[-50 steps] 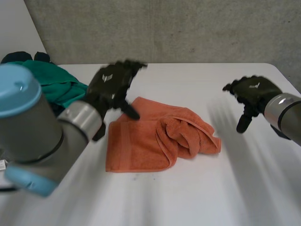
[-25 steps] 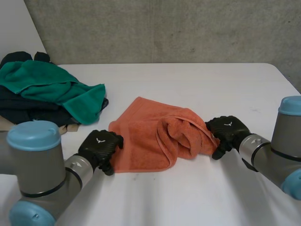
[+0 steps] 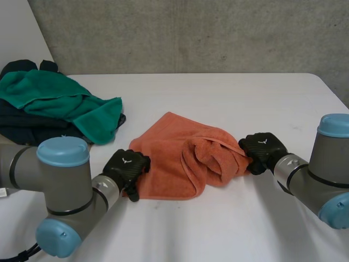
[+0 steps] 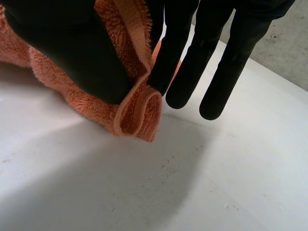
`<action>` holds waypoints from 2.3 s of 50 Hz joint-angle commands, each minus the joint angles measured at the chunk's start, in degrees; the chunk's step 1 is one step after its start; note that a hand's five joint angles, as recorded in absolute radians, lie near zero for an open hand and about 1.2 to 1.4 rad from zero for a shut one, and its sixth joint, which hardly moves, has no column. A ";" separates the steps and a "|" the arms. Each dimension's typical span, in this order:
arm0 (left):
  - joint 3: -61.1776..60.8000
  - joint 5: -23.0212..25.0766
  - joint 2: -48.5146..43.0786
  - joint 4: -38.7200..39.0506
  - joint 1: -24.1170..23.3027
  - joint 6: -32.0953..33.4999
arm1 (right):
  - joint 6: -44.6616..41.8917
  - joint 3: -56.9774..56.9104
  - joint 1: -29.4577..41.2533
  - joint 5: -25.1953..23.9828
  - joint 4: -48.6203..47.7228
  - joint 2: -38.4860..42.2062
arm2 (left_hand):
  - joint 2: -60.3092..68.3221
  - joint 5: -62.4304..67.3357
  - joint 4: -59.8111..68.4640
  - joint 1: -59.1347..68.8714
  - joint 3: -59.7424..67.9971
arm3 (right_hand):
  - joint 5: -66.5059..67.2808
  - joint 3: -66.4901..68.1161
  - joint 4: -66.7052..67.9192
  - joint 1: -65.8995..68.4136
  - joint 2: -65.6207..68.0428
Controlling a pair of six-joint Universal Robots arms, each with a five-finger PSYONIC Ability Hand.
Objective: Fold the laundry.
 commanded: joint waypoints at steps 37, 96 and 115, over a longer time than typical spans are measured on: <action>11.67 0.09 -6.70 1.20 -1.53 6.92 | 0.08 0.93 -0.09 0.12 0.26 -3.56 | 12.67 12.59 12.24 12.40 12.65 | 13.42 12.19 11.67 20.84 13.00; 34.92 -1.66 3.08 -11.55 6.91 8.85 | -30.51 -29.73 -3.96 9.34 33.85 -9.81 | 47.46 47.38 47.03 47.19 47.43 | 13.42 12.19 11.67 20.84 13.00; 47.63 -8.09 -1.34 15.00 6.64 9.03 | -17.41 -32.47 -1.32 14.81 -6.78 -12.09 | 47.46 47.38 47.03 47.19 47.43 | 13.42 12.19 11.67 20.84 13.00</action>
